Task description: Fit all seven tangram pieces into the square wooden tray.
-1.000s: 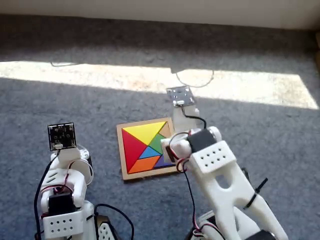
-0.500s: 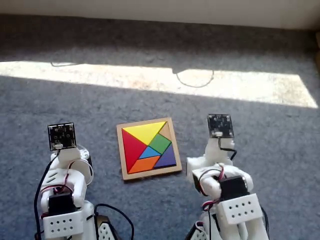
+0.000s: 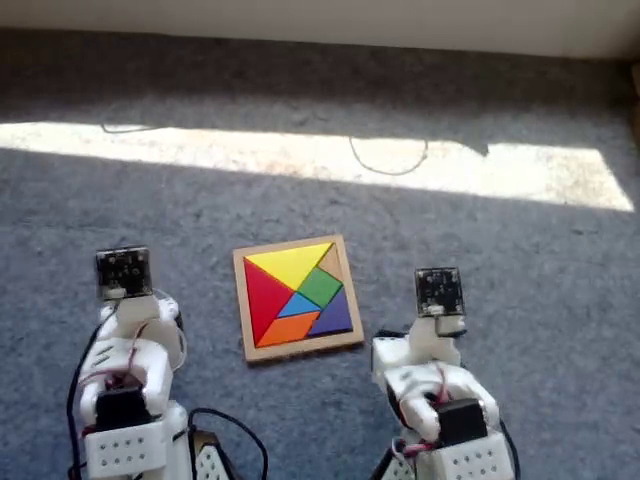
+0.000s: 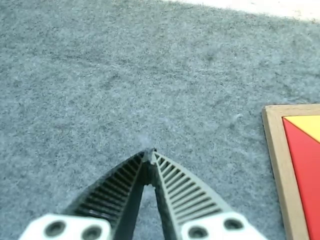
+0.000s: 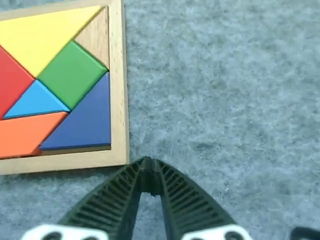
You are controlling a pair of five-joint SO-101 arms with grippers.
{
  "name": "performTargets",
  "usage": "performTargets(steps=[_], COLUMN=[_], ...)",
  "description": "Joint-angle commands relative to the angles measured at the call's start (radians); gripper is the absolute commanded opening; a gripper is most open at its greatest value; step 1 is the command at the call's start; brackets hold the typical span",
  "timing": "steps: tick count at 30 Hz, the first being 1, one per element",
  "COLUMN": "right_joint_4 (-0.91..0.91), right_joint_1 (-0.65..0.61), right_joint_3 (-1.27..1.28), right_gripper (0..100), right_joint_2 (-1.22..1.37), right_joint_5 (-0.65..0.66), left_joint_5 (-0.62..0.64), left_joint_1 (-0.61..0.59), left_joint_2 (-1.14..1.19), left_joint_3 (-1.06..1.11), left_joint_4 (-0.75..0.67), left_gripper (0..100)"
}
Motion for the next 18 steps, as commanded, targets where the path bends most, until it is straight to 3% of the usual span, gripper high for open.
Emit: performTargets(steps=[1, 11, 18], right_joint_4=[-0.001, 0.087, 0.087], right_joint_1=[0.048, 0.297, 0.337], right_joint_3=[0.091, 0.111, 0.113], right_gripper=[0.5, 0.5, 0.5], right_joint_2=[-0.015, -0.025, -0.025], right_joint_5=[0.012, 0.012, 0.012], left_joint_5=[0.003, -0.002, -0.003], left_joint_1=[-0.01, -0.007, 0.067], left_joint_2=[-0.045, -0.036, -0.036], left_joint_3=[0.019, 0.019, 0.019], left_joint_4=[-0.005, 0.003, 0.195], left_gripper=[1, 1, 1])
